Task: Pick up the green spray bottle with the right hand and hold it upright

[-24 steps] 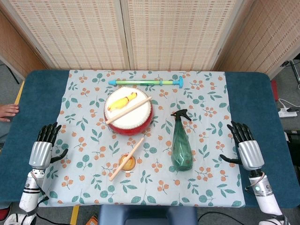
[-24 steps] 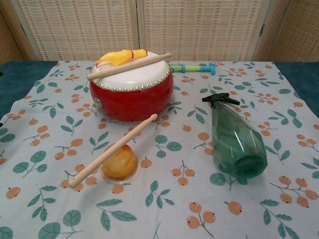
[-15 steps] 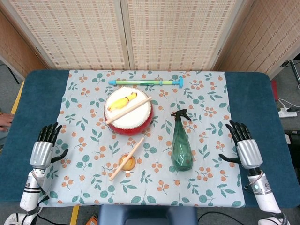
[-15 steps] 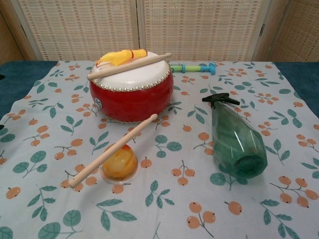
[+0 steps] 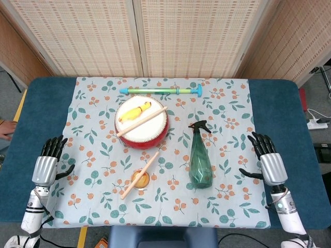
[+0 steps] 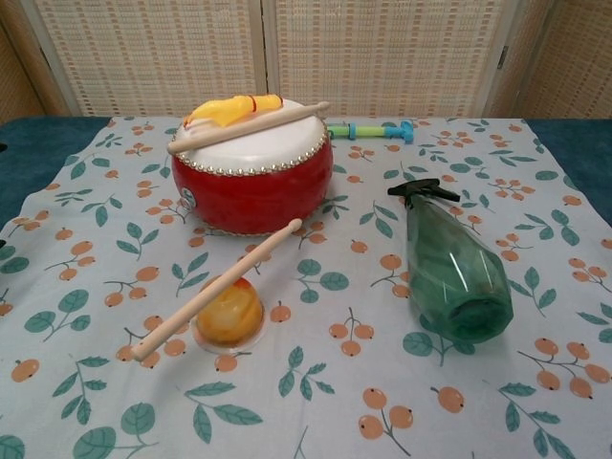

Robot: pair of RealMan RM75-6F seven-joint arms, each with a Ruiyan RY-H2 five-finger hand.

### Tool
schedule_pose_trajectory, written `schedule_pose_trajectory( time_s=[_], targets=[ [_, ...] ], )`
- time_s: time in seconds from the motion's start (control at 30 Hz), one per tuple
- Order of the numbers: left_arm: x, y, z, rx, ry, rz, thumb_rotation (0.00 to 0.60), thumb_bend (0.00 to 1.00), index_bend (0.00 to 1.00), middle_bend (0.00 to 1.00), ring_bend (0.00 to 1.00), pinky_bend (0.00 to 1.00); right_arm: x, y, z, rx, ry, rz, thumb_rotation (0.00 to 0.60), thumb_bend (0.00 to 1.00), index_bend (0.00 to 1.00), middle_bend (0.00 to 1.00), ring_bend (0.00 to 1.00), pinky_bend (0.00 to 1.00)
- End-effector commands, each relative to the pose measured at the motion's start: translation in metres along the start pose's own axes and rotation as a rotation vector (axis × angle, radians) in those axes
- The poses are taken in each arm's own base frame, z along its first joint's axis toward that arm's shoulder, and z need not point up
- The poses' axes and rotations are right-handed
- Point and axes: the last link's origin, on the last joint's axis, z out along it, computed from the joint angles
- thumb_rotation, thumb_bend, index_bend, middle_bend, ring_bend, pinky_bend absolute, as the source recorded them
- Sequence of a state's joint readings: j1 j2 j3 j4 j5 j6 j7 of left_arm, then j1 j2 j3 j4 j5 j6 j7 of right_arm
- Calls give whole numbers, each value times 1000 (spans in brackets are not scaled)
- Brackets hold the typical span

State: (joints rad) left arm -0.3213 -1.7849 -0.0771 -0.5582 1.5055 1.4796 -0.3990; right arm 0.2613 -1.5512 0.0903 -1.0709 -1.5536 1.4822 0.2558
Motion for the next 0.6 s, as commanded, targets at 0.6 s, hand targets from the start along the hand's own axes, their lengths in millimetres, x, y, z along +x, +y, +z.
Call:
schedule_pose_trajectory(
  time_s=[0.6],
  targets=[
    [2,-3,-5,0,-2,-25,600,224,0,0,0,25,1,-148,12,248,-119,302,600,0,0,0,0,0]
  ],
)
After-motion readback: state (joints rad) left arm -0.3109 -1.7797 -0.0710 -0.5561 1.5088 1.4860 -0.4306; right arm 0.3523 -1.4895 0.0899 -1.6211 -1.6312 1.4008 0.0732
